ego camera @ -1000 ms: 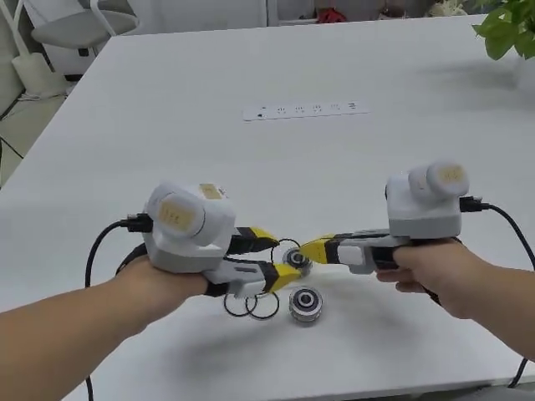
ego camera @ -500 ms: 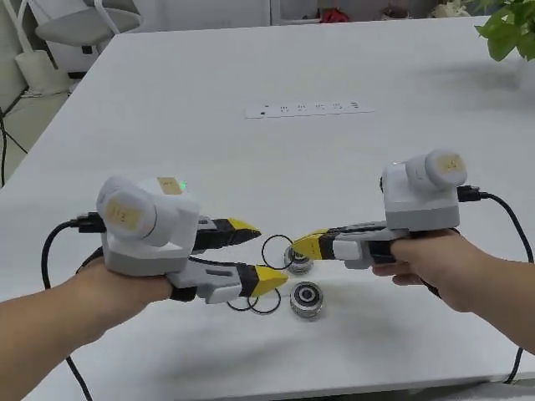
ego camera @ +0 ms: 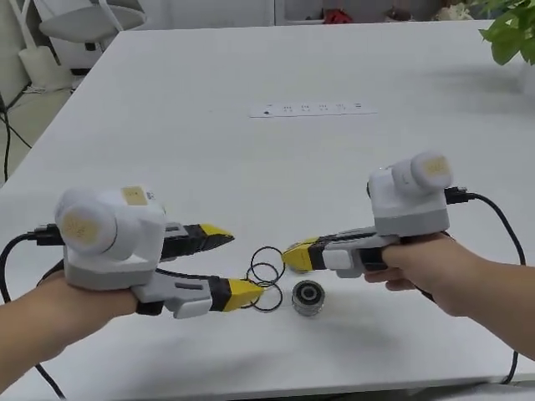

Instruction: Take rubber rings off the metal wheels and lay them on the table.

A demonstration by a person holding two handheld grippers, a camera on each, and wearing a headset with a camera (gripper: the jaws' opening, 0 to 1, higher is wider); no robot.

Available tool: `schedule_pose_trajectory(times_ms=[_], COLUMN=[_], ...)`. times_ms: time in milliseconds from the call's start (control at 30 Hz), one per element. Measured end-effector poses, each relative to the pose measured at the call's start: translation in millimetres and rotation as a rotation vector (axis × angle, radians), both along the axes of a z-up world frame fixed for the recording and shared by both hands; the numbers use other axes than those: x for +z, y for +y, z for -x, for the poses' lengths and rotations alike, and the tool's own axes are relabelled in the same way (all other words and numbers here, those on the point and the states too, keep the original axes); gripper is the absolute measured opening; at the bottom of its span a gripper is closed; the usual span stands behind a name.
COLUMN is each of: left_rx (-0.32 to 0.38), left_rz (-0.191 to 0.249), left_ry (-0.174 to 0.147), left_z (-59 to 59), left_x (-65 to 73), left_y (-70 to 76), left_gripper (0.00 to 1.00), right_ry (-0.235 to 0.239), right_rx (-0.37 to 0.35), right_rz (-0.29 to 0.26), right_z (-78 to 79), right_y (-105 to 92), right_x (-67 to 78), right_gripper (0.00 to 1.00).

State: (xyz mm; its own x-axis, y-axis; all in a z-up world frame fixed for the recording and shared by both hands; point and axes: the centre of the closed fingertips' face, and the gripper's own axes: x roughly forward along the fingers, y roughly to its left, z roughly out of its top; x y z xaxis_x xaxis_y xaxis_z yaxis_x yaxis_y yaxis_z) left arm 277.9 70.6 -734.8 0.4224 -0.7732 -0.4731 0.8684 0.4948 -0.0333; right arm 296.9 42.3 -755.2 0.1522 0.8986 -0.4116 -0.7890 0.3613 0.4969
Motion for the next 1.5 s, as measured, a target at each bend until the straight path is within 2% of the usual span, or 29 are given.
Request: schedule_pose_trajectory(times_ms=[367,733,1067,1500], left_rx=[0.030,0.051,0.056,0.055], left_rz=[-0.003,-0.010,-0.017,-0.024], left_ry=[0.000,0.011,0.024,0.034], left_z=[5.6,11.1,15.3,18.2], left_x=[0.9,-3.6,-8.7,-12.0], left_y=[14.1,23.4,24.0,24.4], left_gripper=[0.56,0.56,0.56,0.56], right_ry=[0.019,0.033,0.021,-0.013], right_rx=[0.059,0.085,0.075,0.084], right_rz=[0.054,0.117,0.150,0.158], right_z=[15.5,25.0,23.3,24.4], right_y=[13.1,16.1,15.6,17.8], right_x=[-16.1,-35.6,-44.0,-42.9], right_gripper=[0.00,0.00,0.00,0.03])
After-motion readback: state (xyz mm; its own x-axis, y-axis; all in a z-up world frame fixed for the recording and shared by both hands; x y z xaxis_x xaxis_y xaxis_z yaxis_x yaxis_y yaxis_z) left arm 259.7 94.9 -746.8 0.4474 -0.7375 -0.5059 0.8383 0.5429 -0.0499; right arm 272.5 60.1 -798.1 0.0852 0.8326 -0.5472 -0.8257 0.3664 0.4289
